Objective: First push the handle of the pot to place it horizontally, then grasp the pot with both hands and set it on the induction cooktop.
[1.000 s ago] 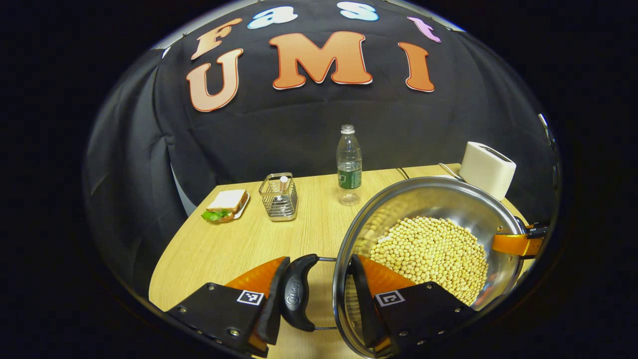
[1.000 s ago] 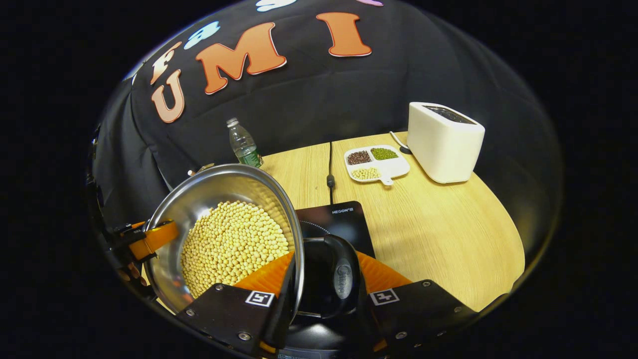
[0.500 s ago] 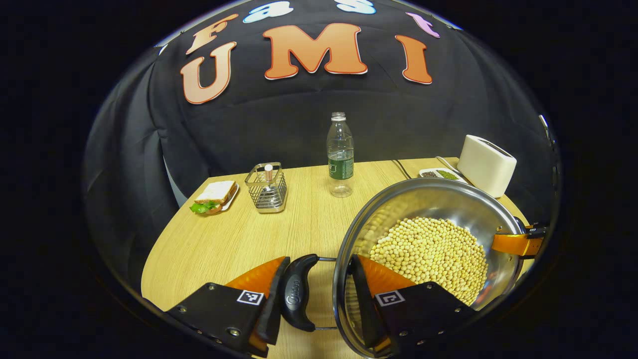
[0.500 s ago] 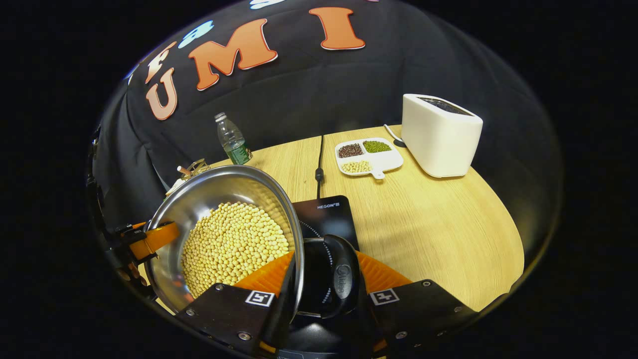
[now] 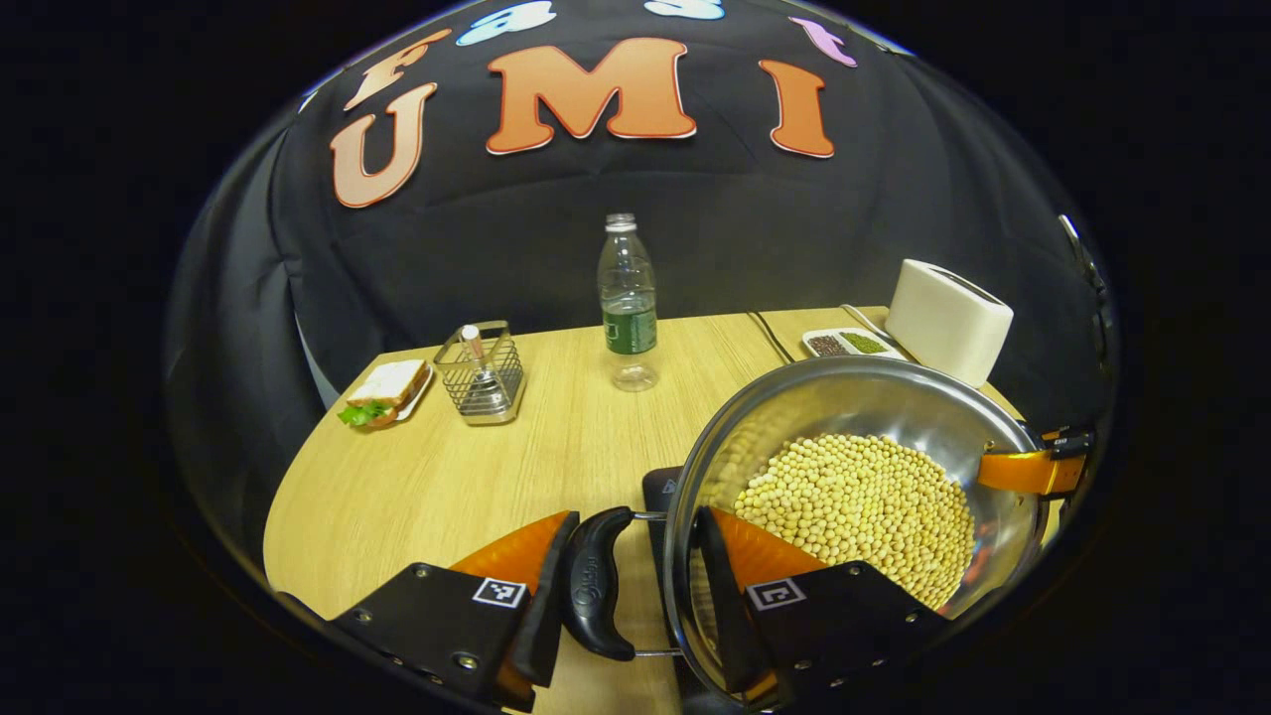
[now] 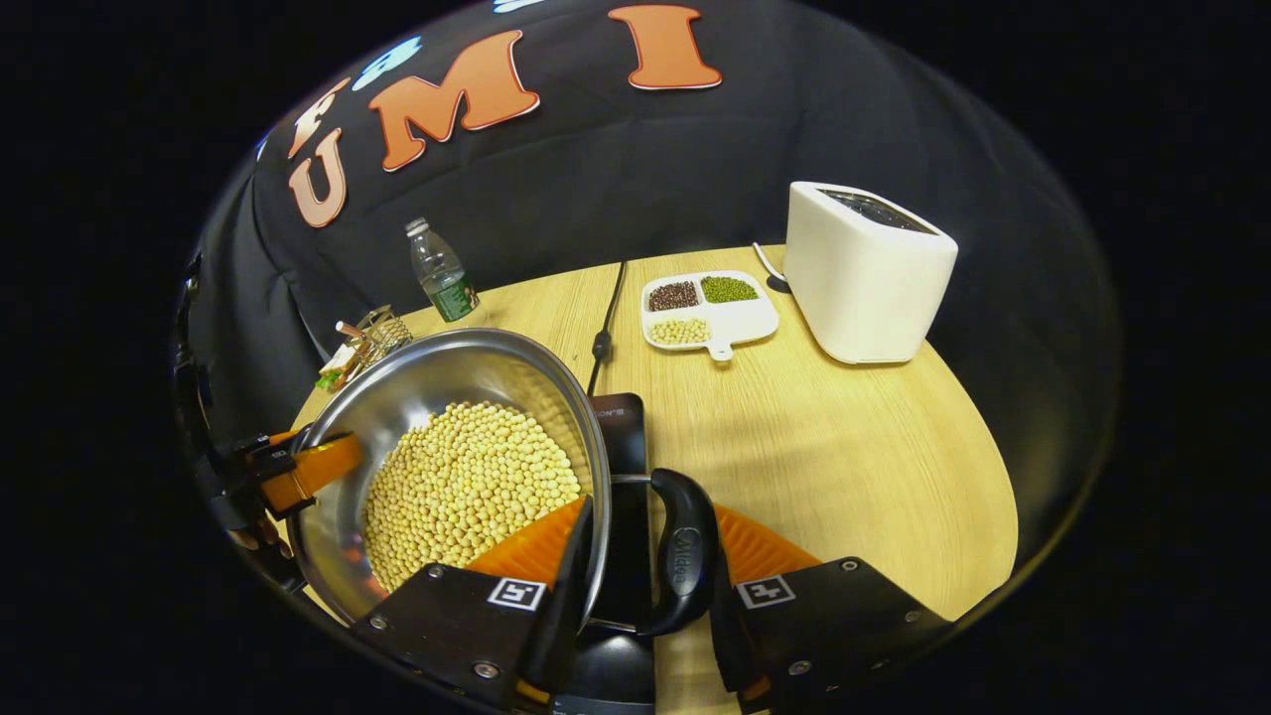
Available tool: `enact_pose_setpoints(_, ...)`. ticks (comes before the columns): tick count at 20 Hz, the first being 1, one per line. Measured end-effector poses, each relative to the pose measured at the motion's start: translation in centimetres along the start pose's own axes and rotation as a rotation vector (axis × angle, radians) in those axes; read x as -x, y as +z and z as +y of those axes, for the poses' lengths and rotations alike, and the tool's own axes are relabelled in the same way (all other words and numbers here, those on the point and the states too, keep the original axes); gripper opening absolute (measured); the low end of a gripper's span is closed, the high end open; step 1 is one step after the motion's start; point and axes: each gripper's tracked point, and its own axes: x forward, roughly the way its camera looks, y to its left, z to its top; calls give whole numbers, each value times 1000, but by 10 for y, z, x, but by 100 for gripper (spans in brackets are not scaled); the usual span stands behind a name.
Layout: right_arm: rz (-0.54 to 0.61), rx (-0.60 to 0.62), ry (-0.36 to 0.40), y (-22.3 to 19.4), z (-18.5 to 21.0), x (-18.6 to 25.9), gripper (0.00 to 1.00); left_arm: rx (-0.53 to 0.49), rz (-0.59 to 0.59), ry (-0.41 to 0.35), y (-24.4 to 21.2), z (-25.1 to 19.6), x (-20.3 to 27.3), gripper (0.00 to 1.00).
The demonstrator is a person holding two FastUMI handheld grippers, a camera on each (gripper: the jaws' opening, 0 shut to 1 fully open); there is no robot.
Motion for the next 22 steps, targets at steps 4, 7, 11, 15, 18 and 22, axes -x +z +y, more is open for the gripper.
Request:
enact_pose_setpoints(4,28,38,16,4,-10,-2,56,-12,-6,-26,0,-1,-3,64)
enact_pose_setpoints(7,37,52,48,6,-12,-3,59,-24,-13,-37,2,0,-4,65)
enact_pose_setpoints(11,33,107,105,8,-8,-2,68,-4,-34,-61,10,3,1,66)
enact_pose_setpoints(15,-93,176,54,39,-21,19,83,5,-147,-36,45,19,22,76)
enact_pose_setpoints(18,-223,210,54,75,-16,57,90,30,-273,-13,86,31,58,80)
enact_pose_setpoints(22,-420,242,86,123,1,126,94,90,-434,20,144,55,118,85)
